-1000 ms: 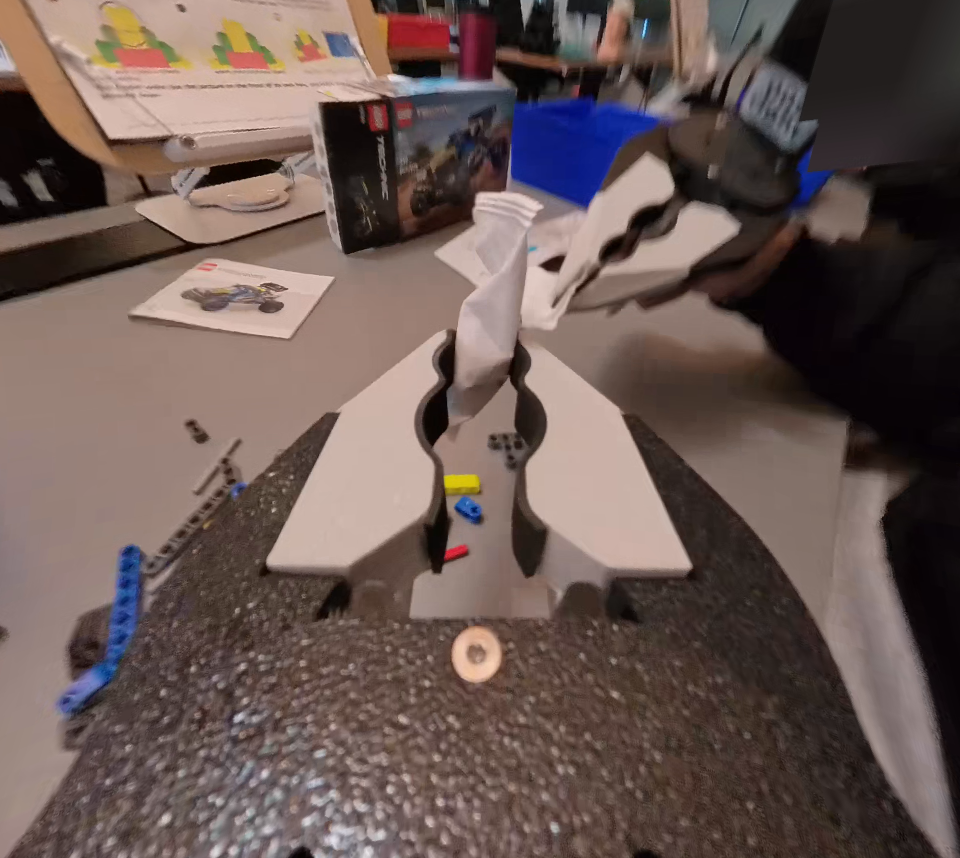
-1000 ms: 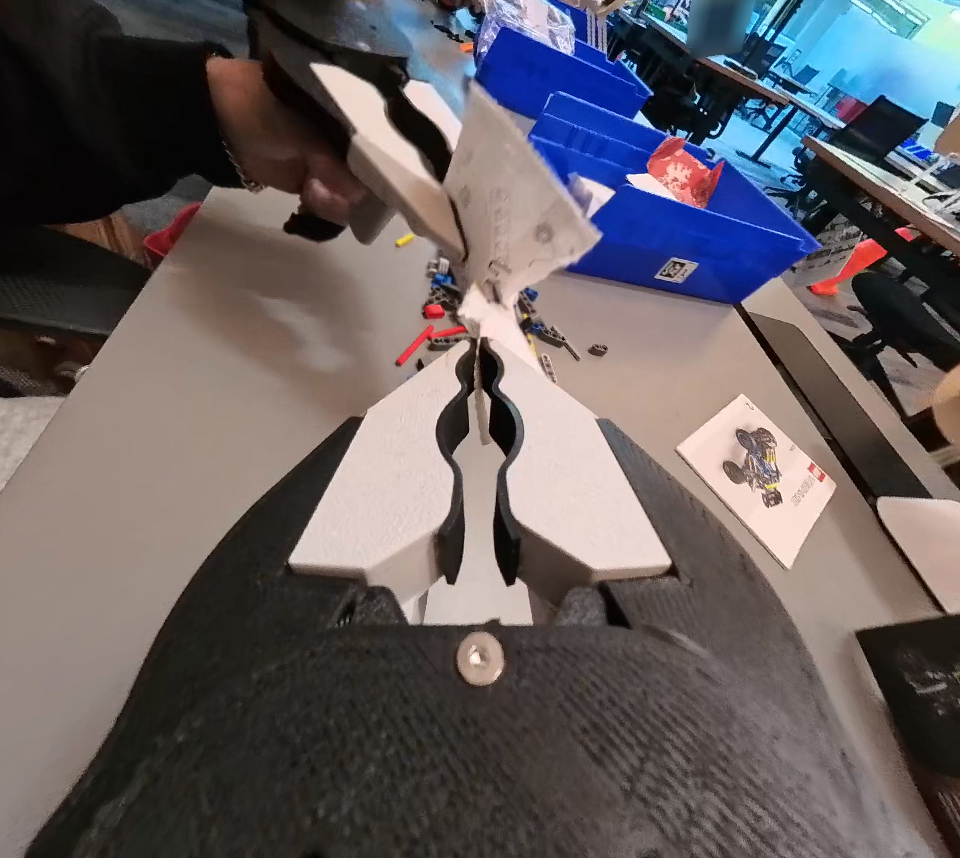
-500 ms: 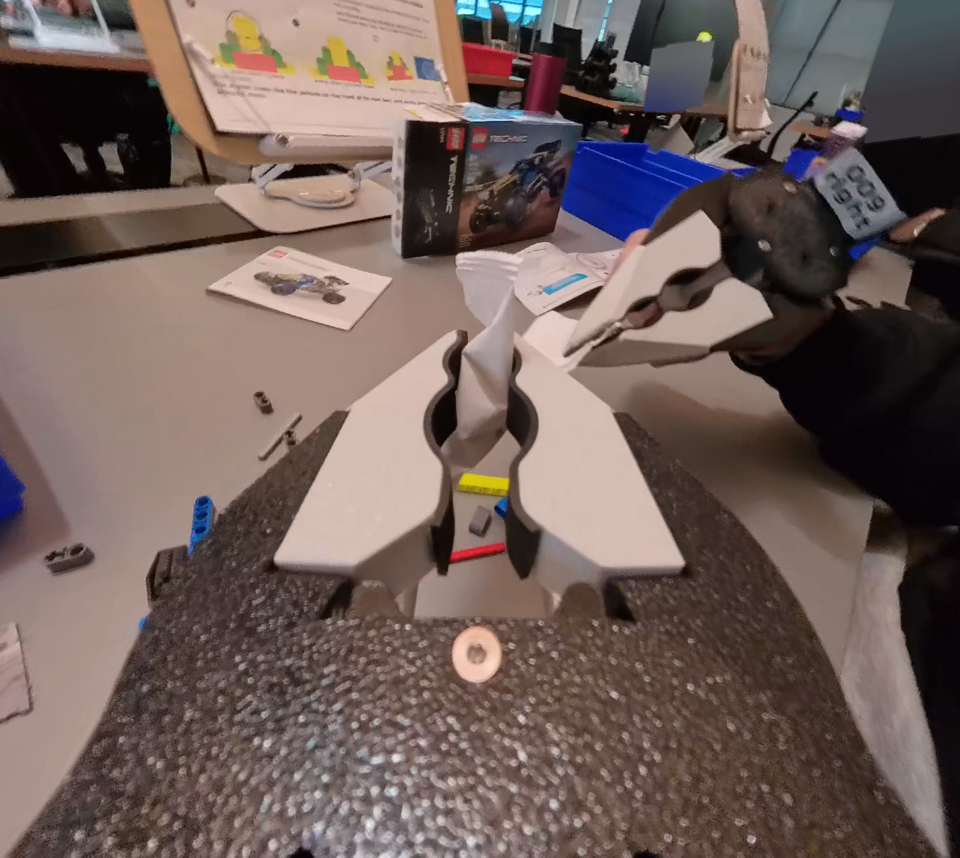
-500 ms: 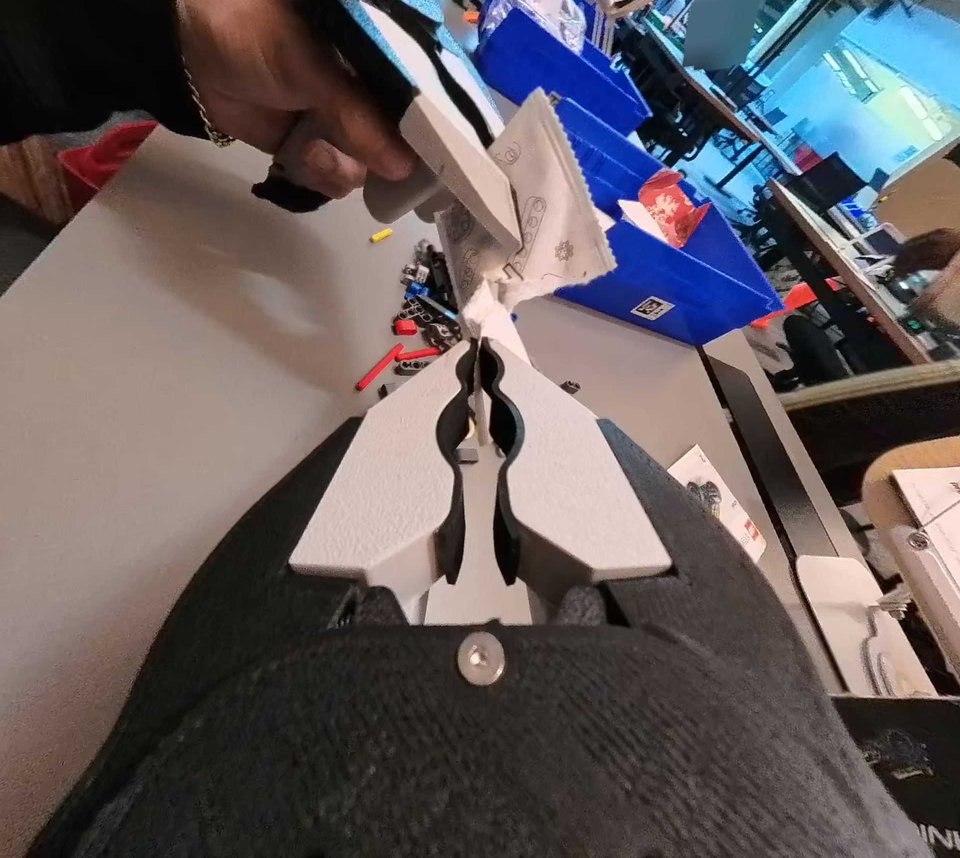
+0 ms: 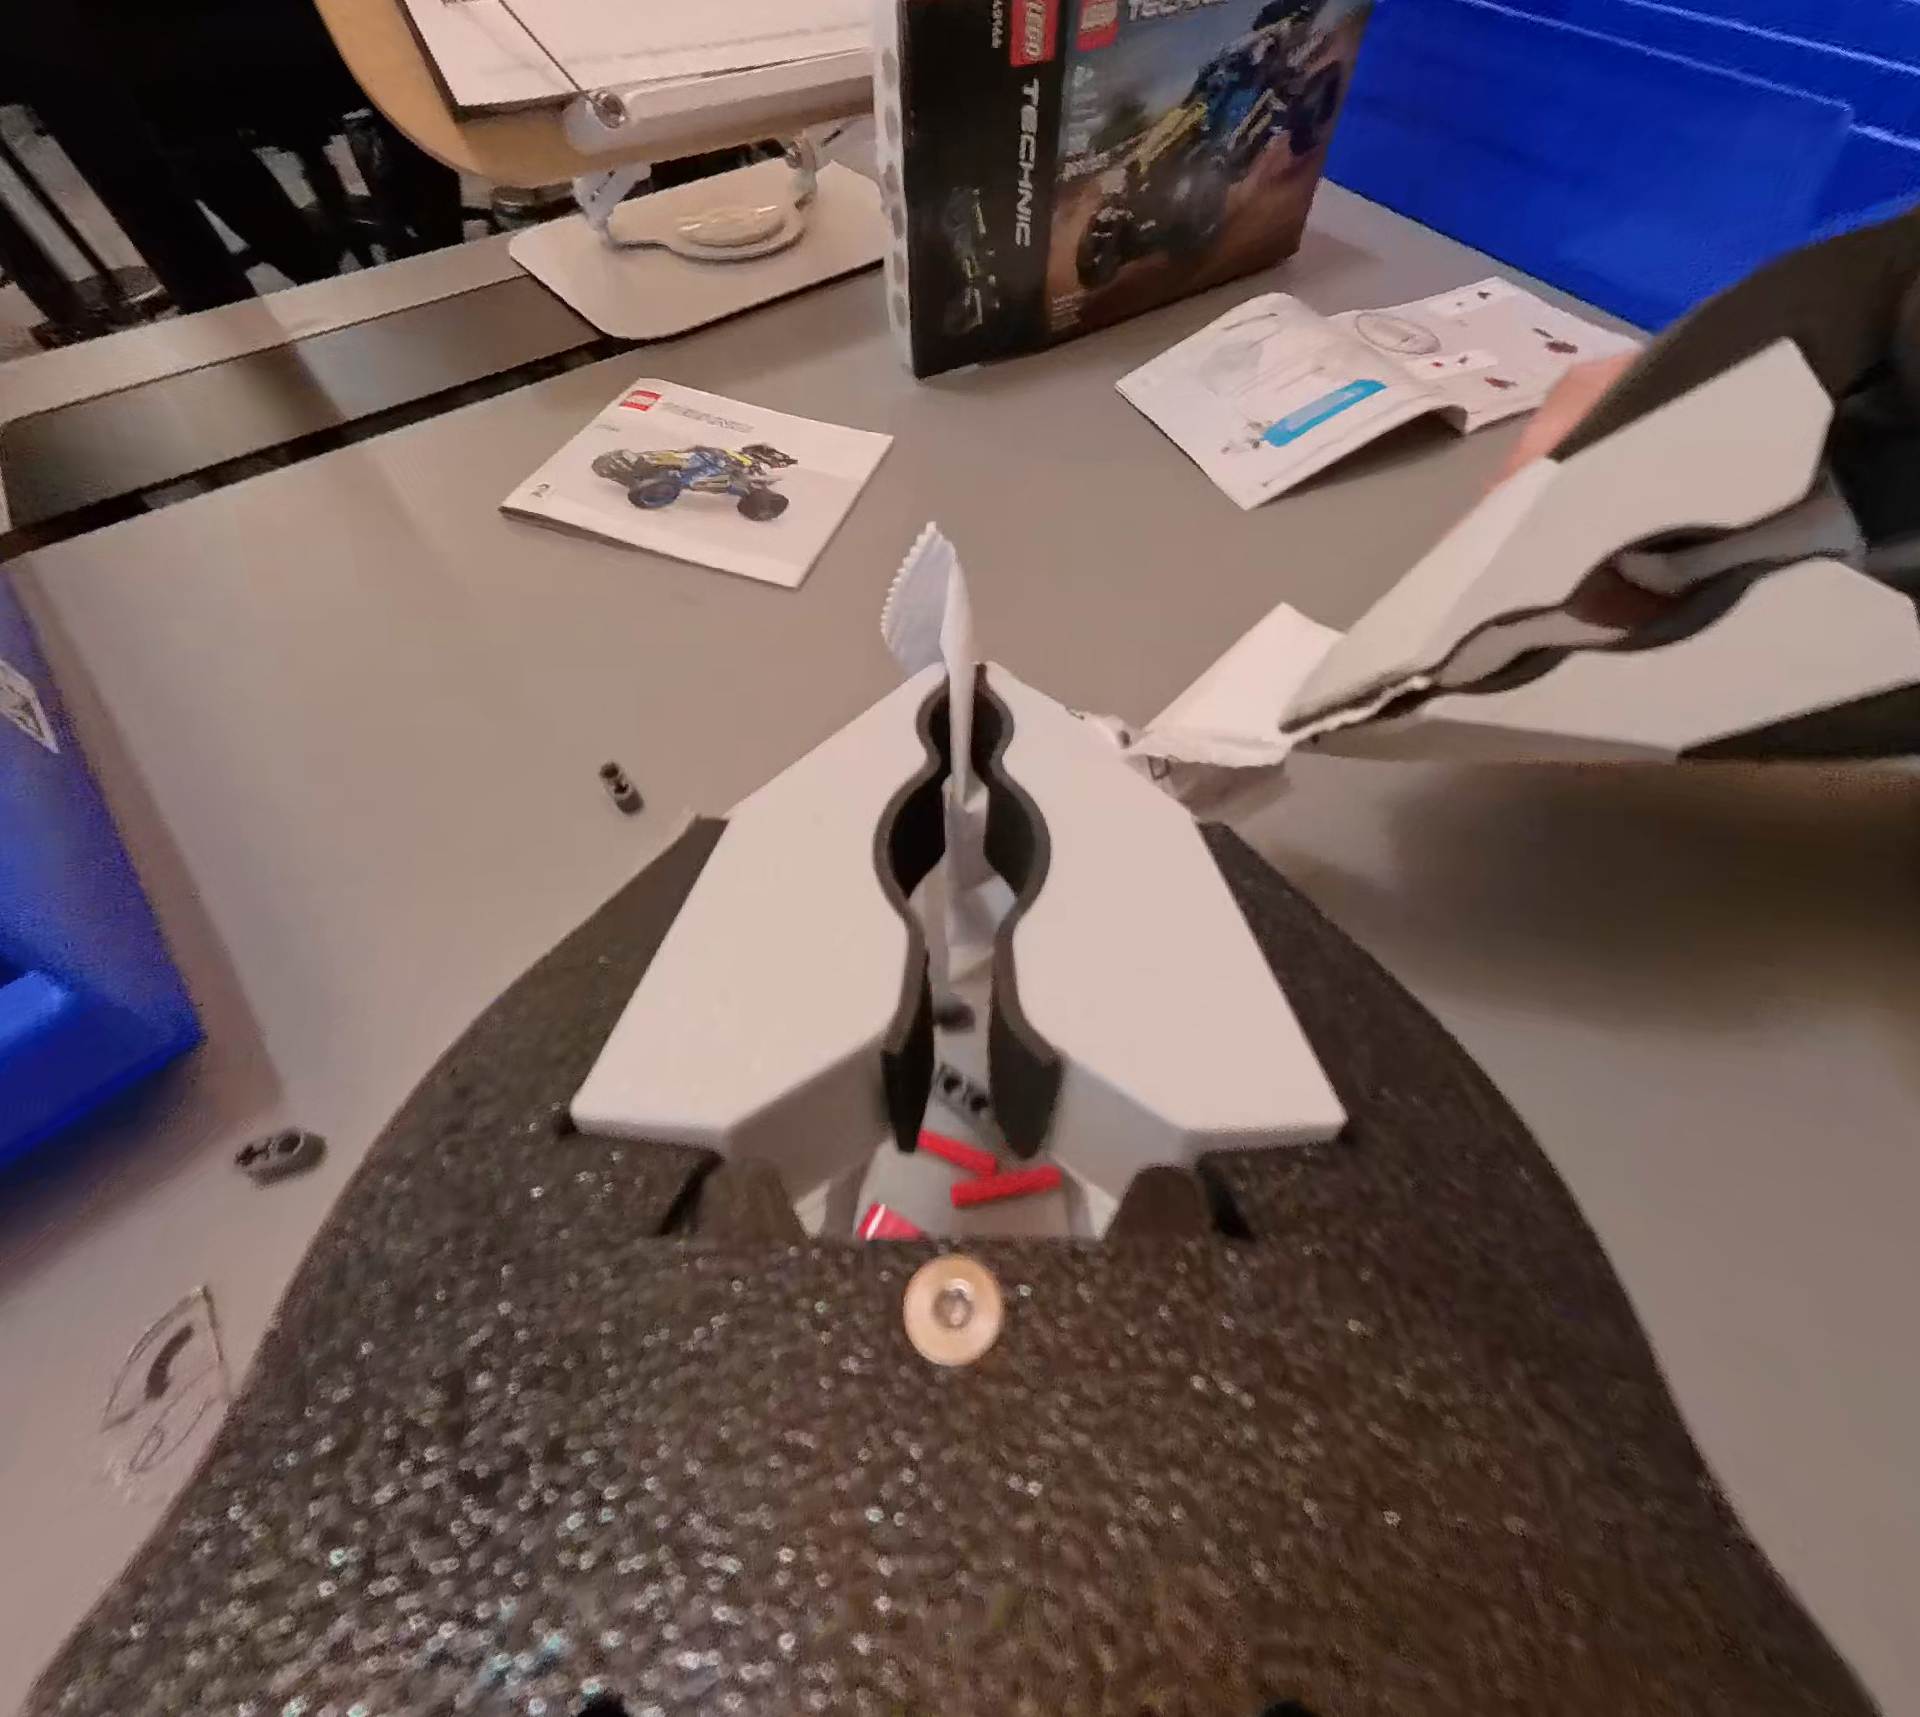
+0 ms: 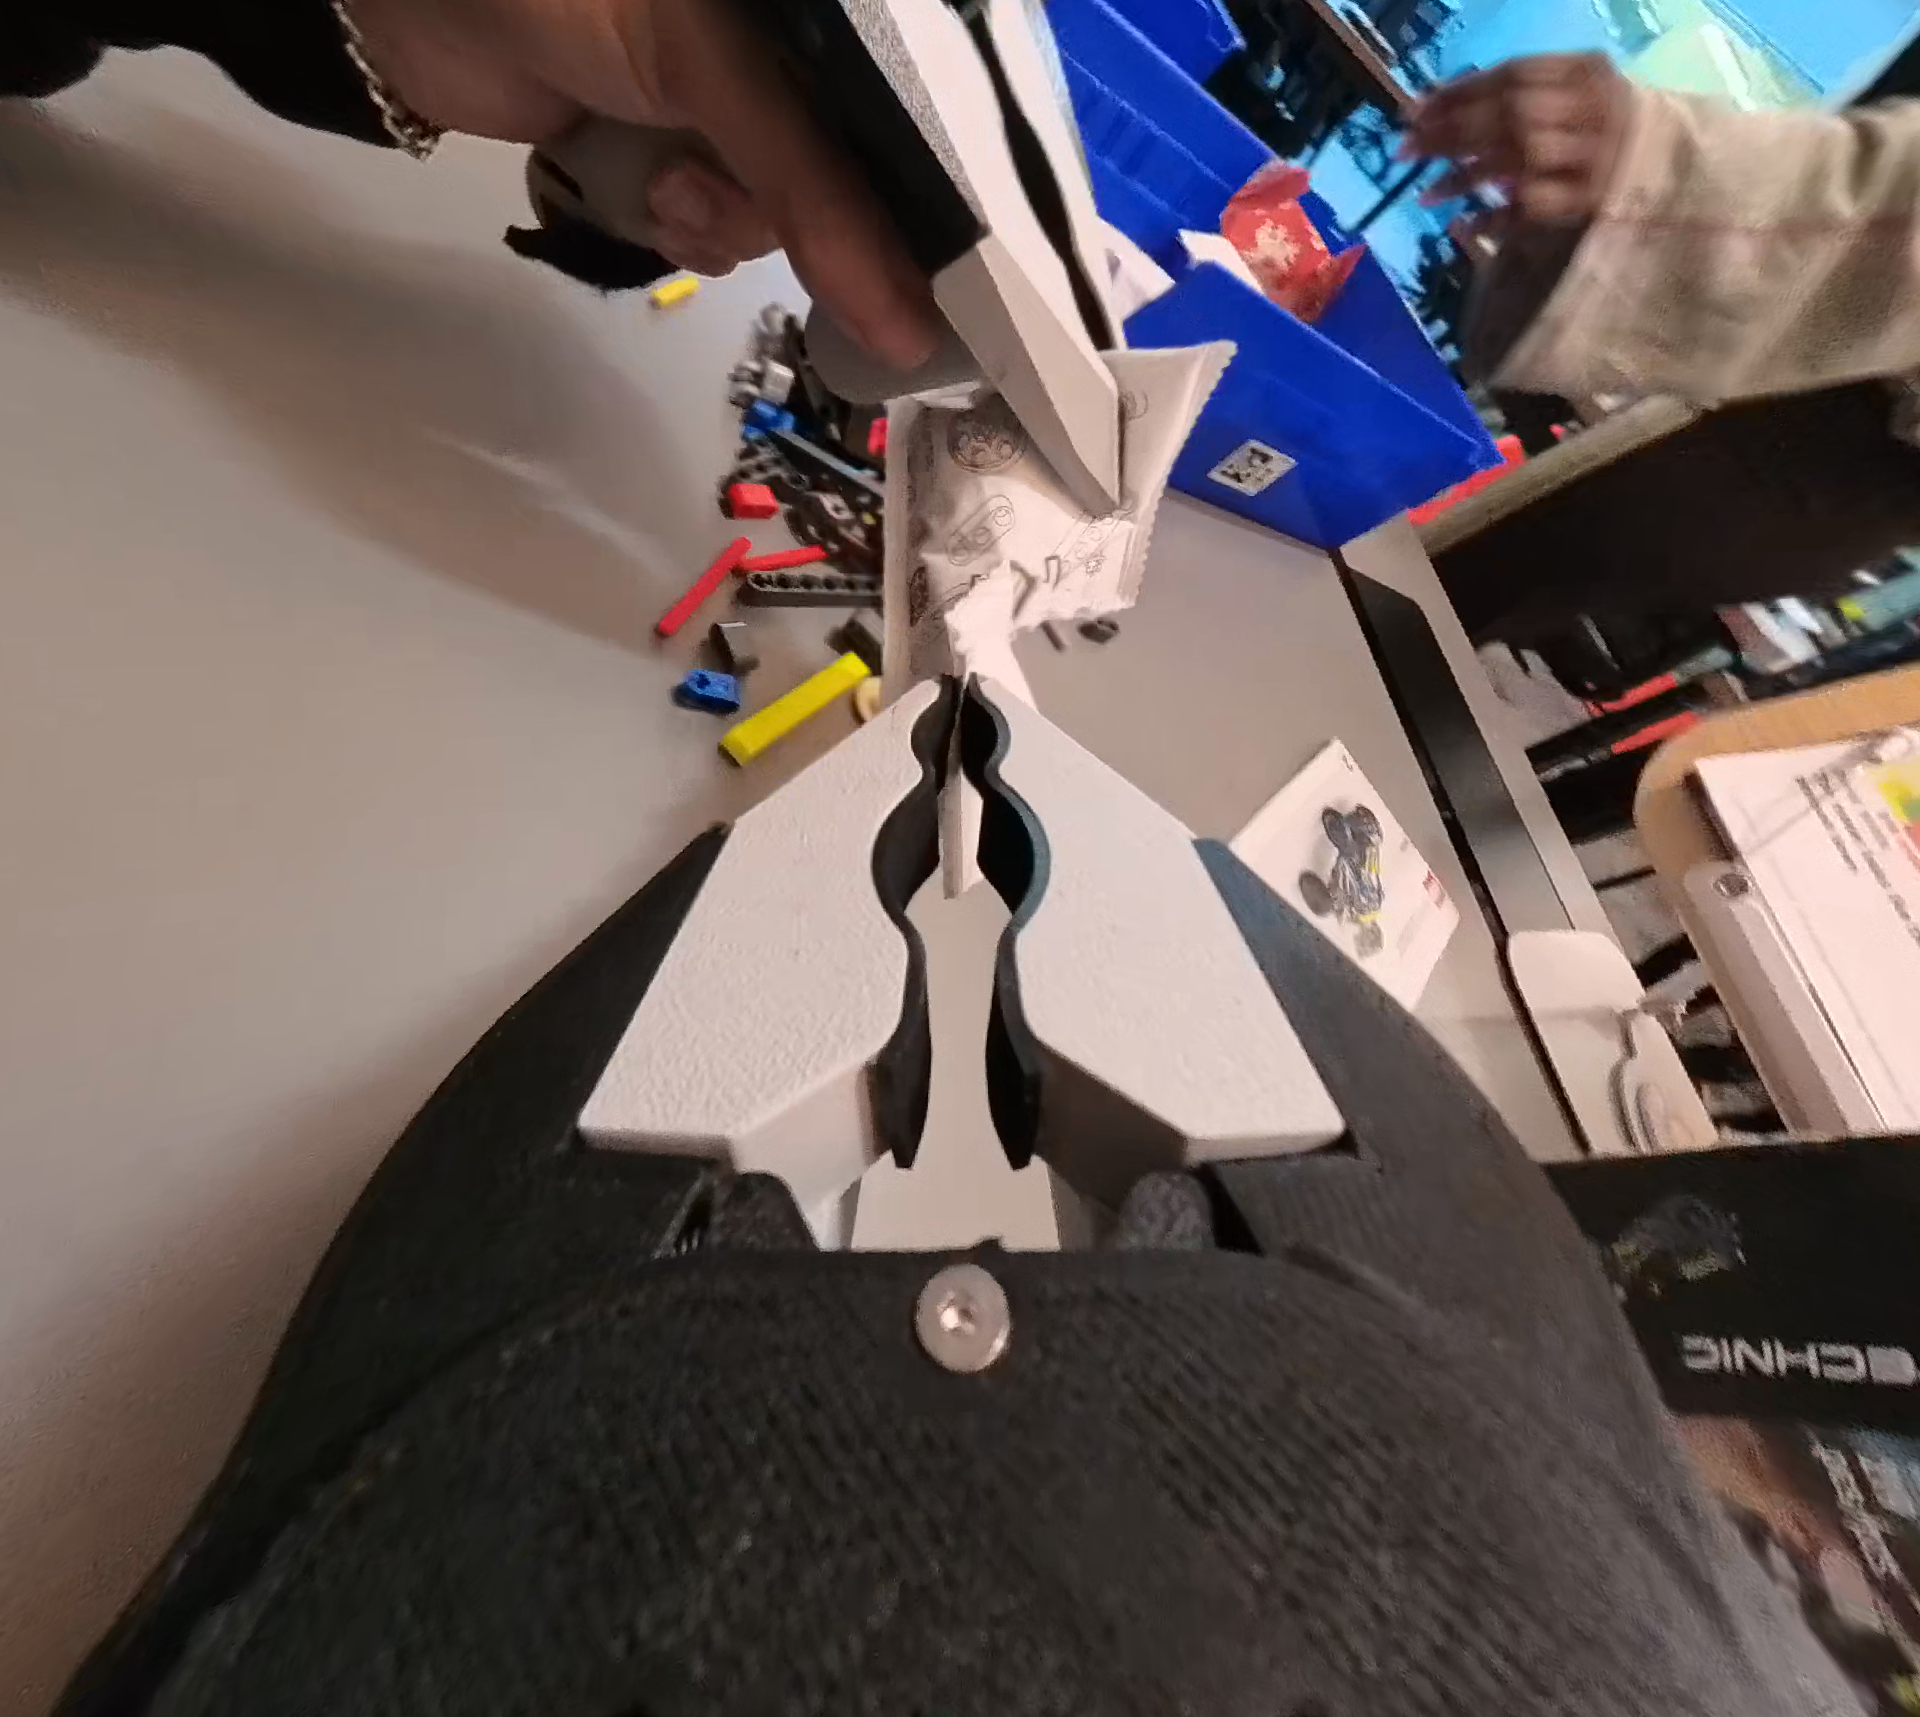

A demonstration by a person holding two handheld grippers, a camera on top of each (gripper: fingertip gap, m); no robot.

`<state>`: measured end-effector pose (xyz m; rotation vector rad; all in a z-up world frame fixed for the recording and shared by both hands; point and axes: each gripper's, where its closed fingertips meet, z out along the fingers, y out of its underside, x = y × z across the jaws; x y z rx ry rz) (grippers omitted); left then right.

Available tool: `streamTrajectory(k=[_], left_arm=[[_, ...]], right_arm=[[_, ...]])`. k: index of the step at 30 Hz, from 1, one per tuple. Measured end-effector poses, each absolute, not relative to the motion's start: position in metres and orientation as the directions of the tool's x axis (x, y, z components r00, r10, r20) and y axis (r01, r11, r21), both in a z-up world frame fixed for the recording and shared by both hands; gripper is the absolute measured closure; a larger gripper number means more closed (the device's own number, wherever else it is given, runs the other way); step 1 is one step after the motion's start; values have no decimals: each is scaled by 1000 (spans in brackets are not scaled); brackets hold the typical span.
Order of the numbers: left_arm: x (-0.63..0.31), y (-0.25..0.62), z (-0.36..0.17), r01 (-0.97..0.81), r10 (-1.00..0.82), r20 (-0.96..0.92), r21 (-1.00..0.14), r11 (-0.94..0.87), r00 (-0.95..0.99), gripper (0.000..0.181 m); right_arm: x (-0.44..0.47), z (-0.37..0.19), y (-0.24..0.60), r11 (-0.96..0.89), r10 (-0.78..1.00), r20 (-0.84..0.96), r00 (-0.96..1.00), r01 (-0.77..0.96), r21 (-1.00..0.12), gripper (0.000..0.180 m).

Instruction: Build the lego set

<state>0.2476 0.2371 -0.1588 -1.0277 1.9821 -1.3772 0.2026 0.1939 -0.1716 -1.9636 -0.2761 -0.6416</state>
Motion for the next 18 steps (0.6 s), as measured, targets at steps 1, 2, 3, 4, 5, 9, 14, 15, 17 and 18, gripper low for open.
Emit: streamTrajectory(k=[1,2,3,4,5,9,14,15,17,18], left_arm=[[254,233,-158,-300,-819,19,-935,189,-574,181],[260,229,-159,-319,-825,35,-931,179,-565,181],[267,225,-161,-336,-830,58,-928,160,-555,181],[272,222,-164,-365,-829,97,-921,135,-550,181],[276,218,-168,-401,-826,147,-910,102,-544,181],[293,229,-182,-440,-883,144,-895,76,-447,181],[289,210,-183,-439,-846,82,-879,188,-527,181],[288,211,-185,-438,-848,76,-878,192,-524,181],[286,219,-193,-439,-855,56,-874,207,-515,181],[283,221,-195,-438,-853,57,-874,209,-520,181]], right_arm=[[208,-172,190,-466,-113,549,828,444,-766,180],[212,-173,187,-468,-138,543,828,429,-773,180],[216,-173,183,-470,-158,533,831,411,-781,180],[220,-174,179,-478,-174,528,831,397,-783,180],[223,-176,175,-493,-183,531,828,390,-778,180],[216,-196,168,-536,-152,521,840,373,-757,180],[227,-198,164,-512,-181,471,864,326,-795,180],[227,-201,165,-518,-174,453,874,310,-797,180],[227,-208,169,-525,-164,457,874,314,-791,180],[229,-209,171,-527,-171,473,865,325,-785,180]])
